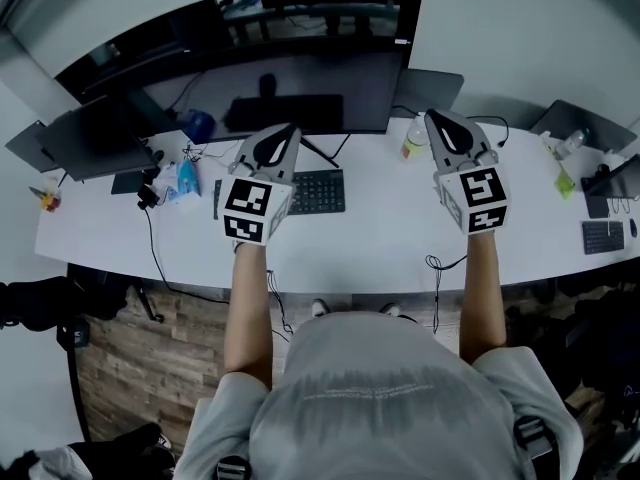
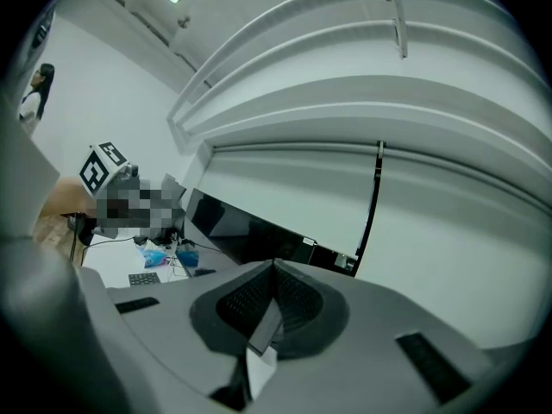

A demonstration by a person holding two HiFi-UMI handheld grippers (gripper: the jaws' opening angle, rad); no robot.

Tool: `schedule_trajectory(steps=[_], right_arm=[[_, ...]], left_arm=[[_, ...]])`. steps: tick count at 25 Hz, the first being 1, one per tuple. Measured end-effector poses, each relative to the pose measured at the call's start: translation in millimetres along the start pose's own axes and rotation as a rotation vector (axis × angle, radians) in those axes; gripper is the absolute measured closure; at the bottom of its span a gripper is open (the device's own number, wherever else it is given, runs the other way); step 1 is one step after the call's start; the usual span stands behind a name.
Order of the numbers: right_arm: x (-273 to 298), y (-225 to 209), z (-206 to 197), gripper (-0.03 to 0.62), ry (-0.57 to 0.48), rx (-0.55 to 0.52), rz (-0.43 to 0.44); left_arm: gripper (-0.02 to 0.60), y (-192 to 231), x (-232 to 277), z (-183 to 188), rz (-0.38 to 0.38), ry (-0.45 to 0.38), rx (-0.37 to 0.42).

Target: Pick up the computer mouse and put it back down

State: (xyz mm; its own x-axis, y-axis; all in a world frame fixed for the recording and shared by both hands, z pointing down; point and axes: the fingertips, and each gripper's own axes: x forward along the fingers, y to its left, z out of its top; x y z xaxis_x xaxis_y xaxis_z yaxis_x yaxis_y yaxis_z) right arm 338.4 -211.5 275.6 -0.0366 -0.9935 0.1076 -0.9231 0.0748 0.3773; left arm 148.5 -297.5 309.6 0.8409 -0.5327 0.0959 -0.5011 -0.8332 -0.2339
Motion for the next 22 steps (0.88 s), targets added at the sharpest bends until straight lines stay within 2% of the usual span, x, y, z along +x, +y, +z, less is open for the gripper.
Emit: schedule_trajectory(steps=[12,17,22], right_arm=[[-33,-17,12,0.592,-0.015,-0.026,-0.039],[-39,-18,21,0.592,-0.026,-0.031,-0.037],[-42,-16,18,0.592,0.010,-0.066,-0.038]], left_arm=[[0.567,-27,9,48,-0.037,-0.064,0.104],[0.566,-38,11,63,-0.055,-0.082,0.122],[0.566,-41,9,64,-0.051,-0.064,0.125]])
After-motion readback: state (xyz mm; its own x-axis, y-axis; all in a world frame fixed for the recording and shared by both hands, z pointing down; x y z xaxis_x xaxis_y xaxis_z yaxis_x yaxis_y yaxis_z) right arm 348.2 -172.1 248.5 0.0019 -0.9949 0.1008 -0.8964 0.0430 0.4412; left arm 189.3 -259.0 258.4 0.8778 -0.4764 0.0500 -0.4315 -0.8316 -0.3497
